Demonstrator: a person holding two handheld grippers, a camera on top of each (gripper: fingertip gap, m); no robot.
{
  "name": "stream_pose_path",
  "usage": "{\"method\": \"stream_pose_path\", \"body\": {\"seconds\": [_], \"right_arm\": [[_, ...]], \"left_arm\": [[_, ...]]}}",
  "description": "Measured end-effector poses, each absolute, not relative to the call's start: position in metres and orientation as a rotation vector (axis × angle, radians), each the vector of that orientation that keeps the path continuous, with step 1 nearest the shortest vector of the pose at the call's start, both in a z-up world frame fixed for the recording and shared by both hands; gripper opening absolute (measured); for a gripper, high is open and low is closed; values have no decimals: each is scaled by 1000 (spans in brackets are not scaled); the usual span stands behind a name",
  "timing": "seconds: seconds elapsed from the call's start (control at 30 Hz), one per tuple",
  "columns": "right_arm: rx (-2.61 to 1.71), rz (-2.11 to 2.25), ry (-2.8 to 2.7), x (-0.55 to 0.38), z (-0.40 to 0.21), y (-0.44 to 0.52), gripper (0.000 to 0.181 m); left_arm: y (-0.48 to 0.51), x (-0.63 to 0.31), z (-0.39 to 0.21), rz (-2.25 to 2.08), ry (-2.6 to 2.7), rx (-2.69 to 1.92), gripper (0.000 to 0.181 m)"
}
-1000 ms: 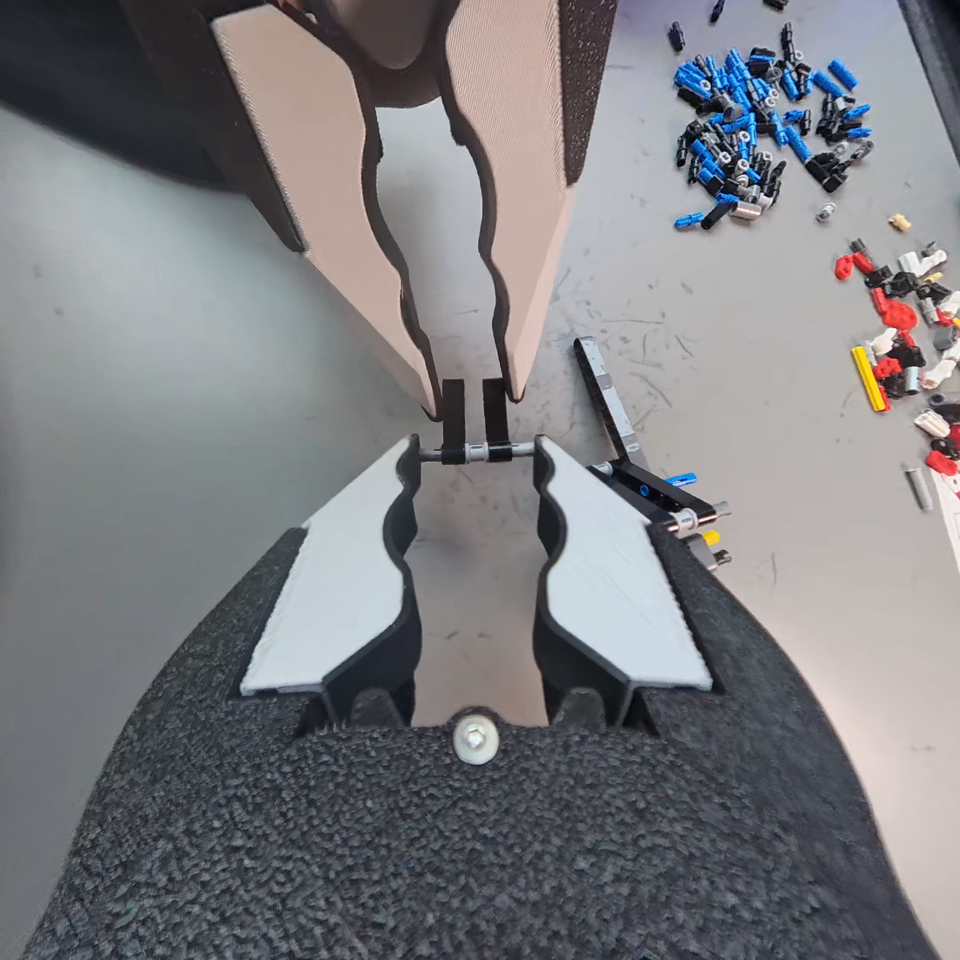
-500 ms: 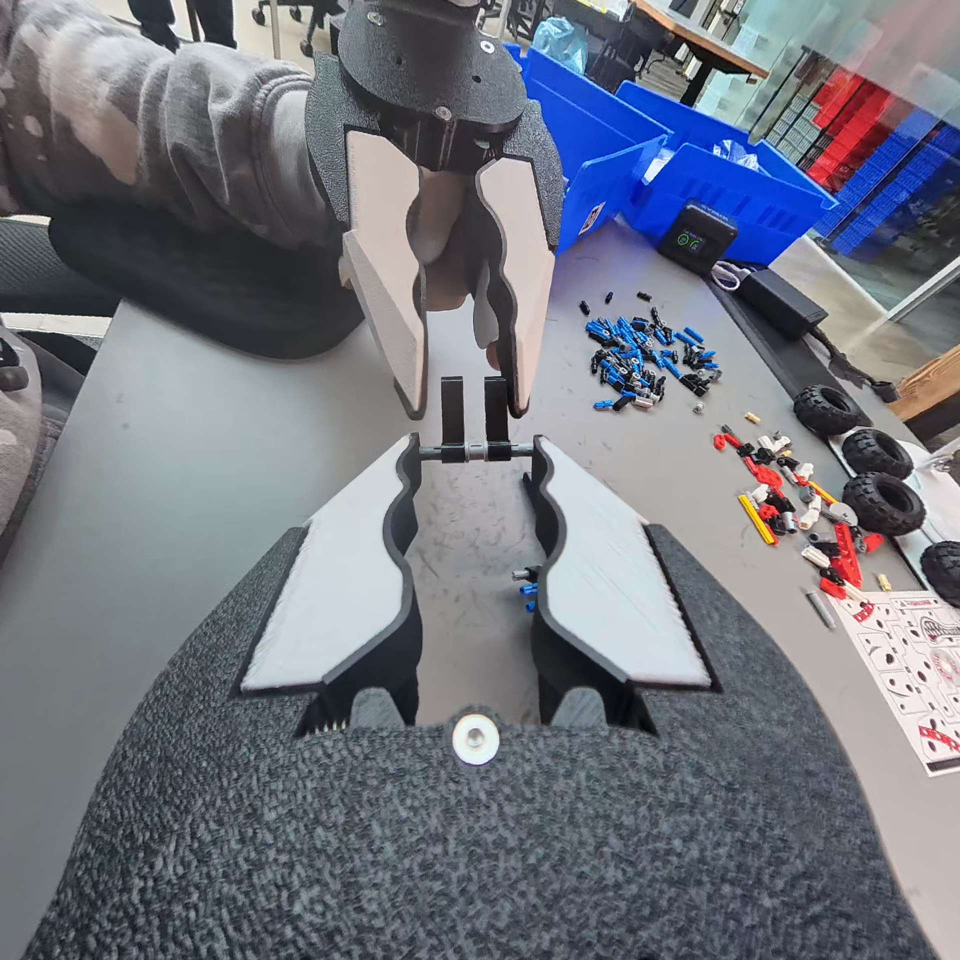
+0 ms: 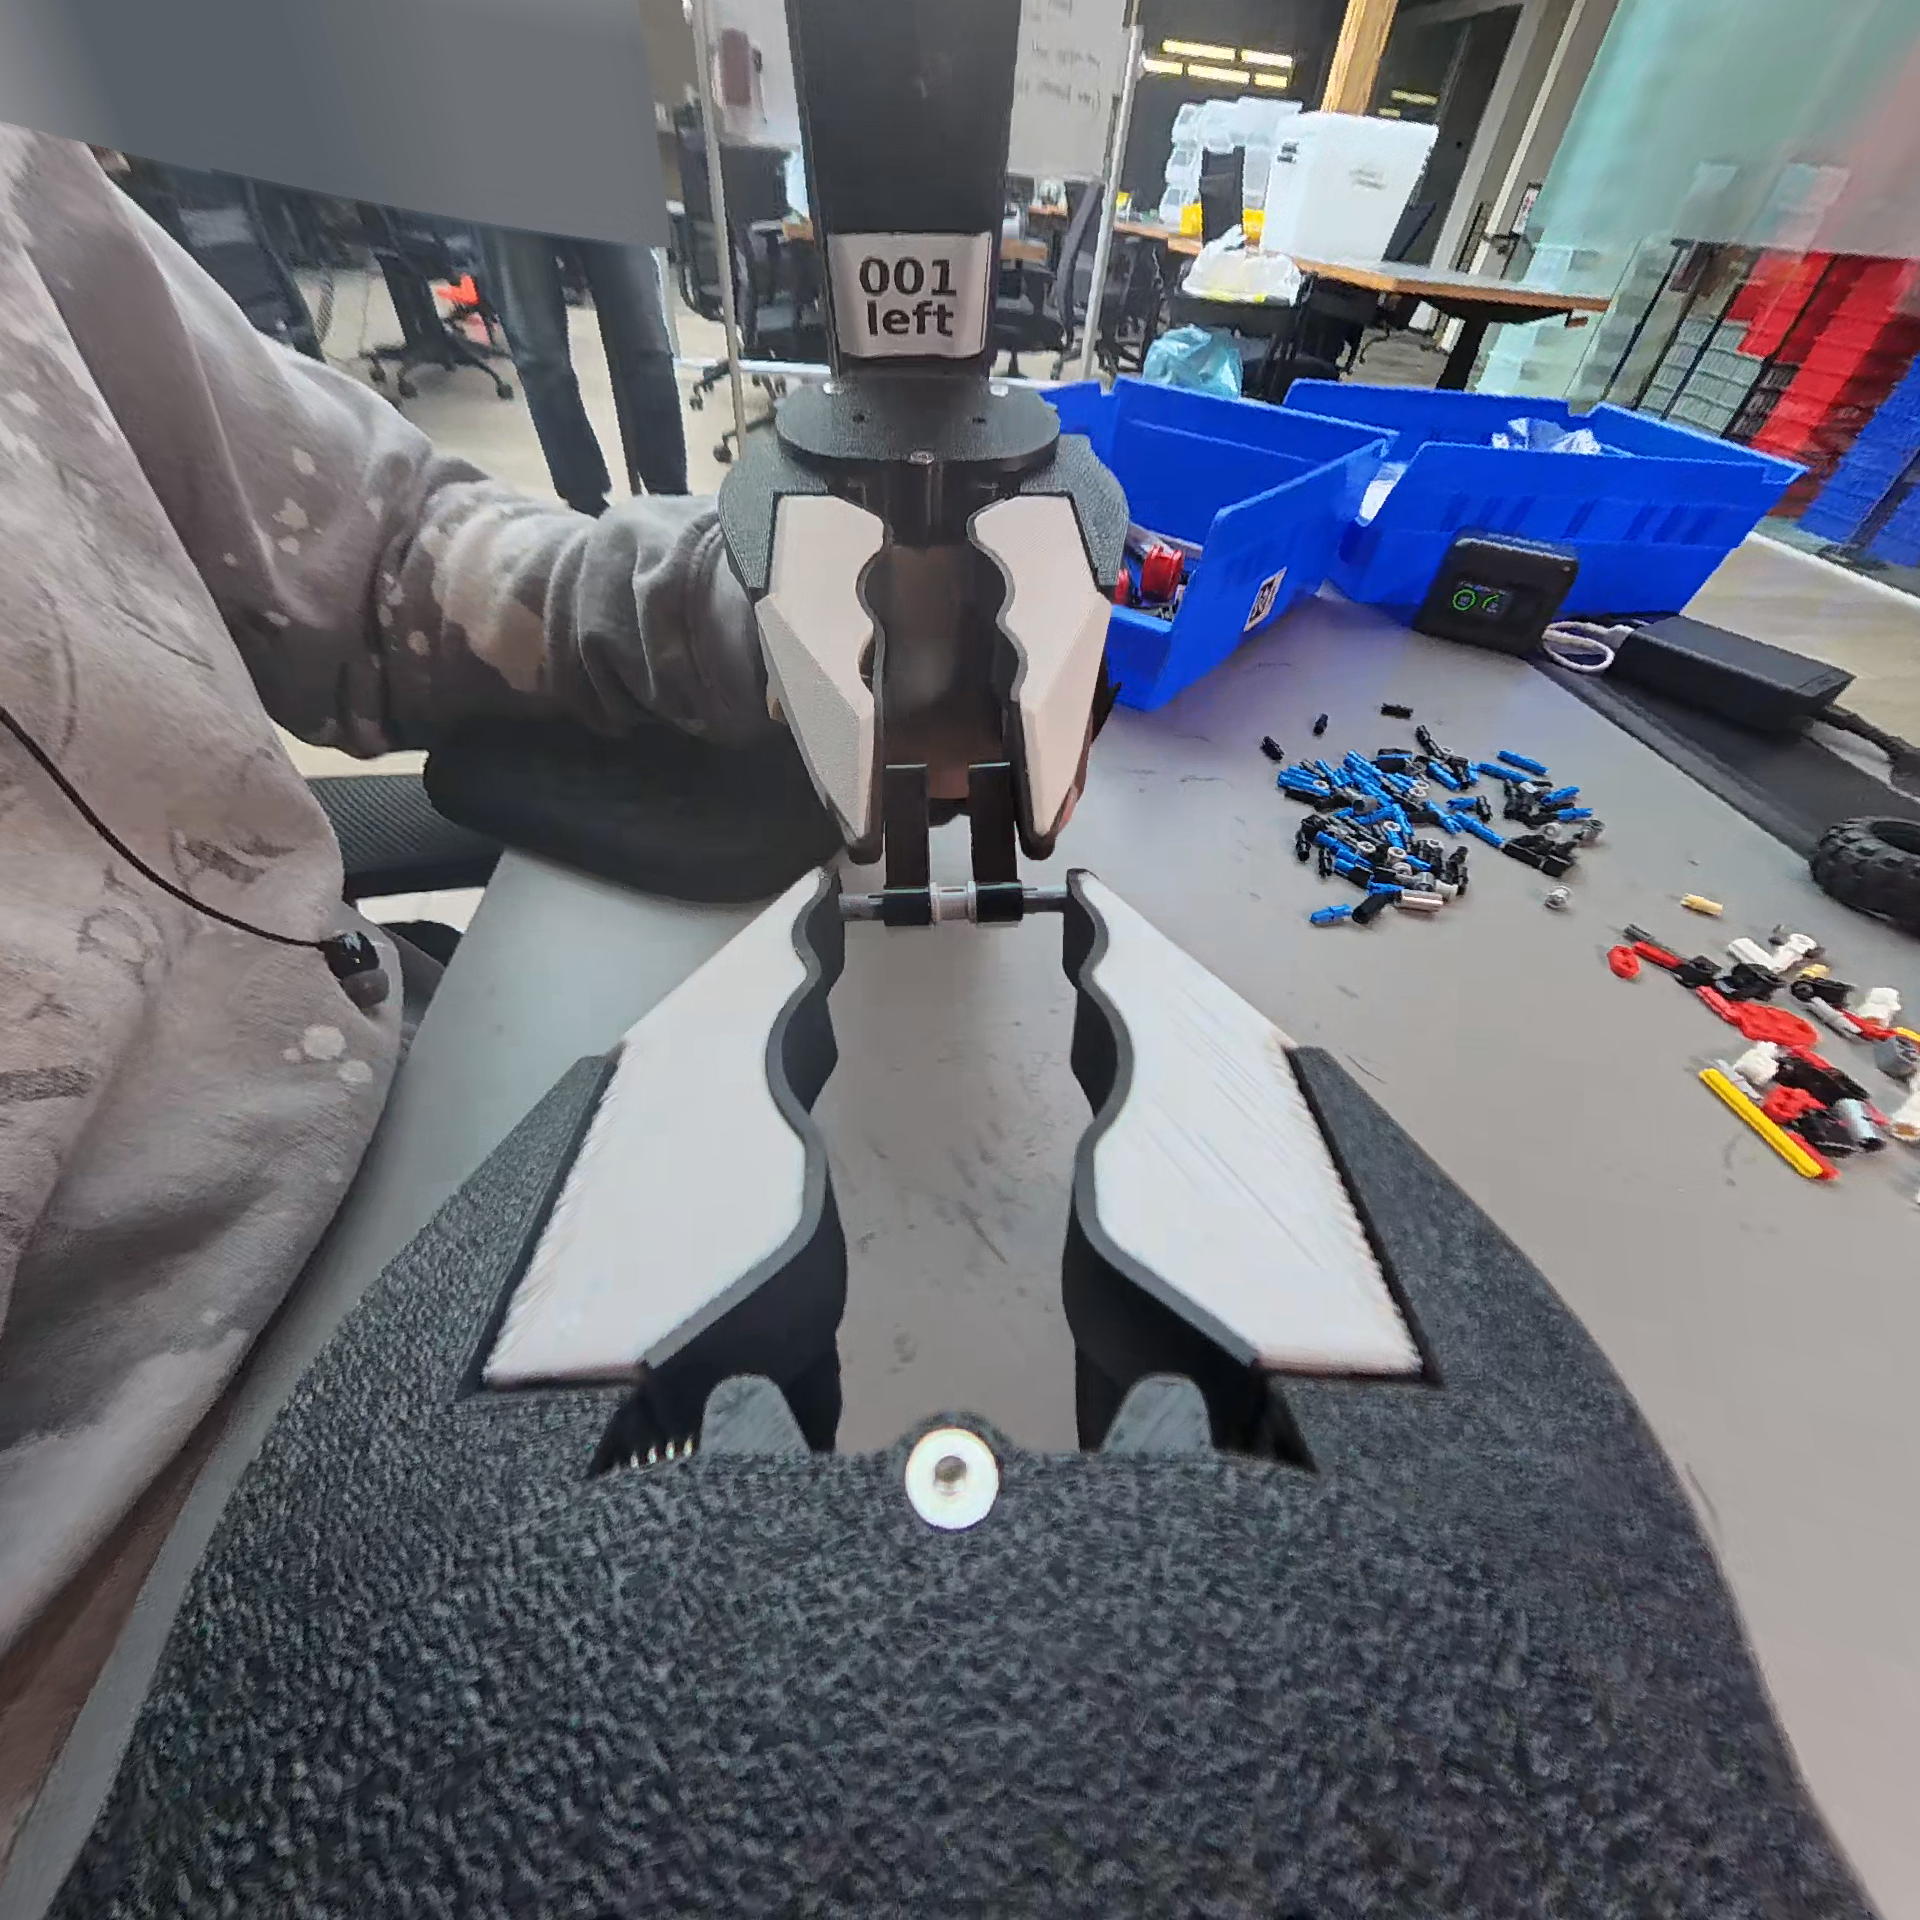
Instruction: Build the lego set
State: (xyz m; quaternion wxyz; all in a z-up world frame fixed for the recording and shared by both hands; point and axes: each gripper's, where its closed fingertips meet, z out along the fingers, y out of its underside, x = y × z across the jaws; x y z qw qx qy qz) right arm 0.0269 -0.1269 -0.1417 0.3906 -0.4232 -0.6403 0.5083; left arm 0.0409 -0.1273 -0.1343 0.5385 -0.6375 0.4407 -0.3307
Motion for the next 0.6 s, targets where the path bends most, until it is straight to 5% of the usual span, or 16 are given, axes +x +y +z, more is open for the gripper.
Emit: {"method": "stream_pose_path", "body": {"seconds": [0.6], "right_arm": [[-1027,1528,-1393,25,-115,-126,43]], "left_arm": [[-125,43,-115,-890,913,-1463,28]]}}
